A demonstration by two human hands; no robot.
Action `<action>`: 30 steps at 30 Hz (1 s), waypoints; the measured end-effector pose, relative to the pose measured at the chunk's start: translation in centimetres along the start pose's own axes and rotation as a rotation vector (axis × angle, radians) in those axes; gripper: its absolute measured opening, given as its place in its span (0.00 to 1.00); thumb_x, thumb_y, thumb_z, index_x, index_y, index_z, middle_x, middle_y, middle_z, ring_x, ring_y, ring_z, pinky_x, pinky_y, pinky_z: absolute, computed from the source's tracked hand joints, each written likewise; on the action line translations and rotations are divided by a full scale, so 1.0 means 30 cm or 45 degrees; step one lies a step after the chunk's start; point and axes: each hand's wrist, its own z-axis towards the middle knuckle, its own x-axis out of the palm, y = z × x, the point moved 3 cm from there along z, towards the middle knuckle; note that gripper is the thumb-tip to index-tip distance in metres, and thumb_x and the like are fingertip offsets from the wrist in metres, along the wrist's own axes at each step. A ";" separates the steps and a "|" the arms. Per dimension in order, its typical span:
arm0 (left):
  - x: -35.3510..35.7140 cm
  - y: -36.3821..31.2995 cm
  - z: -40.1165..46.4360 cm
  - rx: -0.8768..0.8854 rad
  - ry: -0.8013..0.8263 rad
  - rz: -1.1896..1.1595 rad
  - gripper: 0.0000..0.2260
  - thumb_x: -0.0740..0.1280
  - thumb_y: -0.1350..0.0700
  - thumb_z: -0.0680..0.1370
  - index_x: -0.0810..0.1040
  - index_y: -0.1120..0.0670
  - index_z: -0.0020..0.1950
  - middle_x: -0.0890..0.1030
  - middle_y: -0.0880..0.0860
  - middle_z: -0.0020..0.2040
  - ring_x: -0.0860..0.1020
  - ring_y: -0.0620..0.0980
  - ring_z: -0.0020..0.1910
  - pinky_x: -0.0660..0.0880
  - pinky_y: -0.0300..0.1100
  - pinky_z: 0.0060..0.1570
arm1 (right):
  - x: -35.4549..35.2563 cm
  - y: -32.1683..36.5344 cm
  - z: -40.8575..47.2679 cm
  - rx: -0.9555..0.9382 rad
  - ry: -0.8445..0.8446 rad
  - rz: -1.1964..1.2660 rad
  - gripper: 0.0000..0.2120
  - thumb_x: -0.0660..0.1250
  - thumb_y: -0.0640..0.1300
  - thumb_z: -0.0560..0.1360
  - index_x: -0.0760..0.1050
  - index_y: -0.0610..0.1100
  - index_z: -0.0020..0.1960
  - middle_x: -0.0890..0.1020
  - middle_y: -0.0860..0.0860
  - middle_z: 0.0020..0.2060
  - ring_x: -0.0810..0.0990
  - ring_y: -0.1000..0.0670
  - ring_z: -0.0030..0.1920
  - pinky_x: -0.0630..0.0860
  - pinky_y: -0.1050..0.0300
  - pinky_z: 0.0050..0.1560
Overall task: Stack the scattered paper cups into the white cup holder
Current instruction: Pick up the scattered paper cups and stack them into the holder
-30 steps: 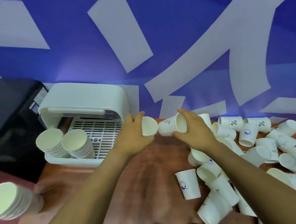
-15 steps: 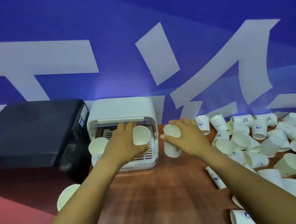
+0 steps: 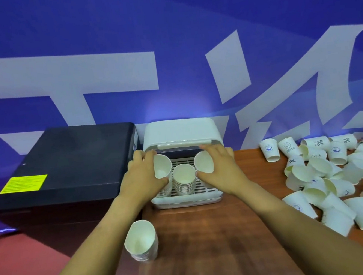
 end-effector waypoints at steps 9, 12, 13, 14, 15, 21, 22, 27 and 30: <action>0.002 0.061 0.057 -0.023 -0.003 0.001 0.34 0.72 0.43 0.71 0.62 0.51 0.72 0.64 0.53 0.67 0.69 0.56 0.63 0.73 0.49 0.55 | 0.094 0.078 0.046 -0.029 0.019 0.091 0.36 0.74 0.49 0.69 0.63 0.50 0.72 0.65 0.52 0.68 0.60 0.50 0.69 0.58 0.60 0.68; 0.030 0.074 0.082 -0.021 0.044 0.049 0.35 0.71 0.42 0.71 0.61 0.51 0.73 0.64 0.53 0.67 0.69 0.55 0.63 0.73 0.49 0.55 | 0.120 0.080 0.068 -0.006 0.040 0.067 0.35 0.73 0.50 0.69 0.62 0.50 0.73 0.65 0.52 0.69 0.61 0.50 0.69 0.59 0.60 0.67; 0.042 0.079 0.090 -0.022 0.060 0.063 0.36 0.71 0.42 0.71 0.60 0.51 0.74 0.64 0.53 0.67 0.69 0.56 0.63 0.73 0.49 0.55 | 0.131 0.076 0.076 0.004 0.048 0.057 0.35 0.73 0.50 0.70 0.63 0.49 0.73 0.65 0.52 0.69 0.61 0.50 0.69 0.58 0.61 0.66; 0.053 0.085 0.096 -0.027 0.075 0.068 0.36 0.71 0.42 0.71 0.60 0.51 0.74 0.64 0.54 0.67 0.69 0.56 0.63 0.74 0.49 0.56 | 0.142 0.073 0.082 0.014 0.058 0.042 0.35 0.73 0.51 0.70 0.62 0.49 0.73 0.65 0.52 0.69 0.61 0.50 0.69 0.58 0.62 0.66; 0.065 0.090 0.102 -0.033 0.092 0.073 0.36 0.71 0.42 0.71 0.60 0.51 0.74 0.64 0.54 0.67 0.69 0.56 0.63 0.74 0.49 0.56 | 0.153 0.068 0.088 0.027 0.072 0.026 0.36 0.72 0.51 0.70 0.62 0.49 0.73 0.65 0.51 0.68 0.61 0.49 0.69 0.58 0.61 0.65; 0.147 0.113 0.133 -0.051 0.253 0.192 0.36 0.70 0.42 0.71 0.59 0.51 0.74 0.65 0.55 0.67 0.67 0.58 0.65 0.70 0.52 0.62 | 0.224 0.025 0.112 0.152 0.230 -0.034 0.38 0.71 0.59 0.69 0.60 0.48 0.74 0.66 0.49 0.69 0.64 0.46 0.68 0.62 0.54 0.66; 0.158 0.116 0.137 -0.058 0.281 0.202 0.36 0.69 0.41 0.71 0.59 0.50 0.74 0.65 0.55 0.67 0.66 0.58 0.65 0.69 0.52 0.63 | 0.230 0.018 0.114 0.168 0.242 -0.055 0.38 0.70 0.60 0.70 0.61 0.49 0.74 0.67 0.48 0.69 0.65 0.46 0.68 0.64 0.53 0.66; 0.185 0.123 0.152 -0.098 0.350 0.251 0.37 0.66 0.37 0.73 0.58 0.51 0.75 0.65 0.56 0.70 0.63 0.58 0.69 0.64 0.53 0.67 | 0.245 -0.022 0.114 0.251 0.379 -0.143 0.32 0.65 0.61 0.72 0.63 0.49 0.72 0.71 0.46 0.67 0.69 0.43 0.66 0.68 0.46 0.64; 0.173 0.114 0.151 -0.097 0.368 0.183 0.37 0.66 0.39 0.74 0.55 0.52 0.76 0.62 0.55 0.73 0.62 0.58 0.71 0.64 0.54 0.68 | 0.224 -0.032 0.104 0.228 0.393 -0.114 0.33 0.66 0.59 0.74 0.61 0.48 0.73 0.68 0.46 0.70 0.67 0.44 0.68 0.67 0.48 0.67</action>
